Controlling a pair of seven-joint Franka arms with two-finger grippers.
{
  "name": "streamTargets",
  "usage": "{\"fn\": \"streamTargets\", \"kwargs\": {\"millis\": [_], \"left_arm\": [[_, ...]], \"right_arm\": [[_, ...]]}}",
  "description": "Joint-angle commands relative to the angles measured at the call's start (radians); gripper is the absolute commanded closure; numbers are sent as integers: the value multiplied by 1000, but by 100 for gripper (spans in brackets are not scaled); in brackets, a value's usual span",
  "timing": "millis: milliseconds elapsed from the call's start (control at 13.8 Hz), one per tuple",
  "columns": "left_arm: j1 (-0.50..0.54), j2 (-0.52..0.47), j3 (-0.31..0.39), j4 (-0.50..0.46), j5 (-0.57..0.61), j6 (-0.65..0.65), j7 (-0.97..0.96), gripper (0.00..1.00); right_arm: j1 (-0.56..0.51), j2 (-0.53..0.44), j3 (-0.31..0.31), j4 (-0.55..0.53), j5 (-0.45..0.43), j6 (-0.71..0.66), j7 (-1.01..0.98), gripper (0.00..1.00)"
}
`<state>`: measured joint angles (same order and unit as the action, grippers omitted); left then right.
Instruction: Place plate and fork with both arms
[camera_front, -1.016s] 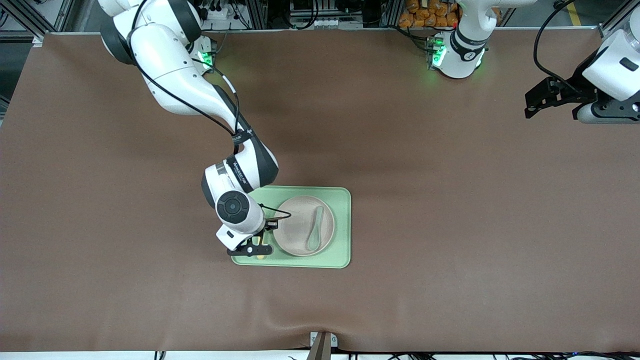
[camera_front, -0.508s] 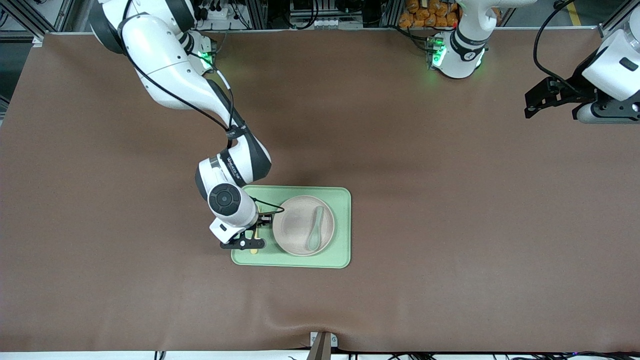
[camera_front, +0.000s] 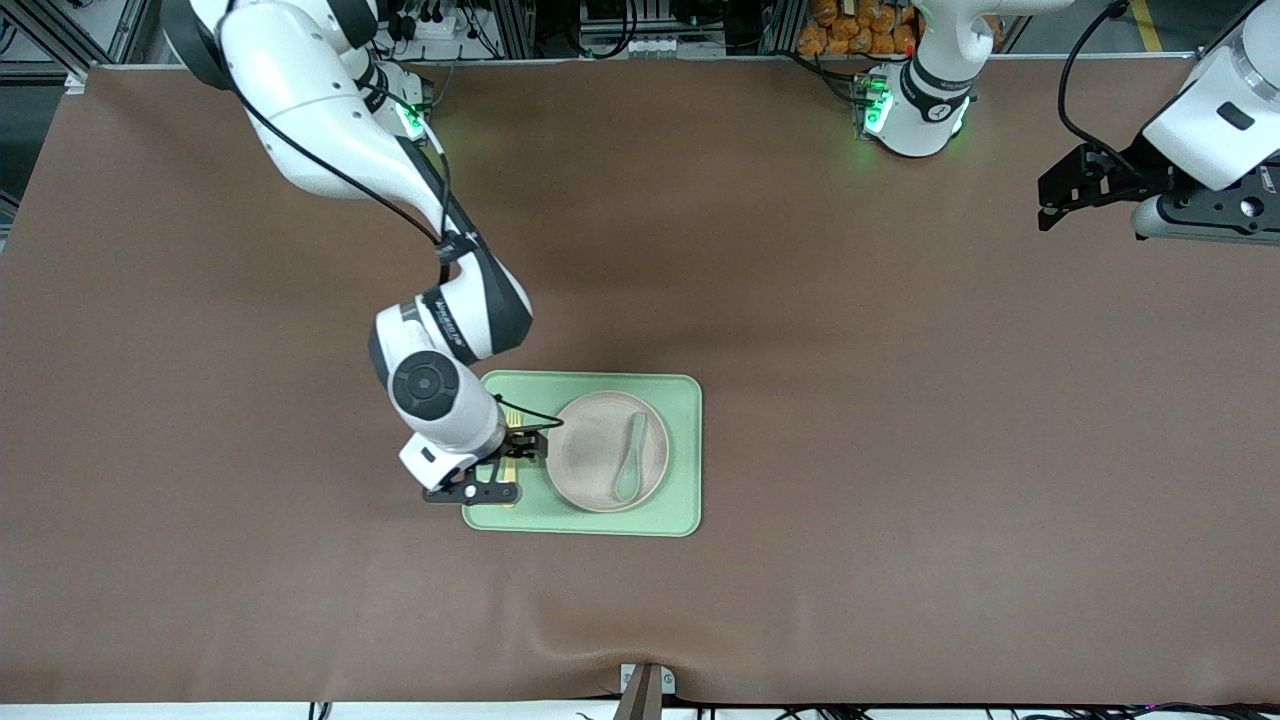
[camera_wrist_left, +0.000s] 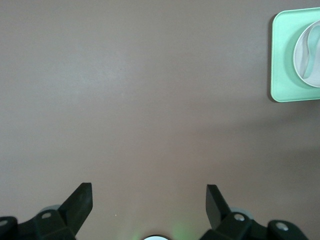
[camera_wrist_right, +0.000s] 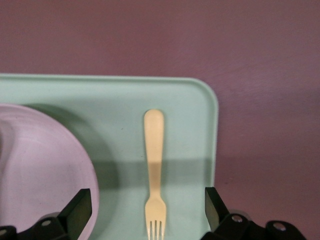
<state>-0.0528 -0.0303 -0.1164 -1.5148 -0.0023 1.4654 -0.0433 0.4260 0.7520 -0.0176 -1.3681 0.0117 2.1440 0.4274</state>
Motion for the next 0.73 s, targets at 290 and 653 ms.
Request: {"fn": "streamTargets", "kwargs": {"millis": [290, 653], "left_arm": [[10, -17, -8, 1, -4, -7, 2, 0], [8, -17, -8, 1, -4, -7, -3, 0]], "right_arm": [[-321, -198, 235, -20, -2, -223, 8, 0], [-386, -359, 237, -23, -4, -401, -48, 0]]}}
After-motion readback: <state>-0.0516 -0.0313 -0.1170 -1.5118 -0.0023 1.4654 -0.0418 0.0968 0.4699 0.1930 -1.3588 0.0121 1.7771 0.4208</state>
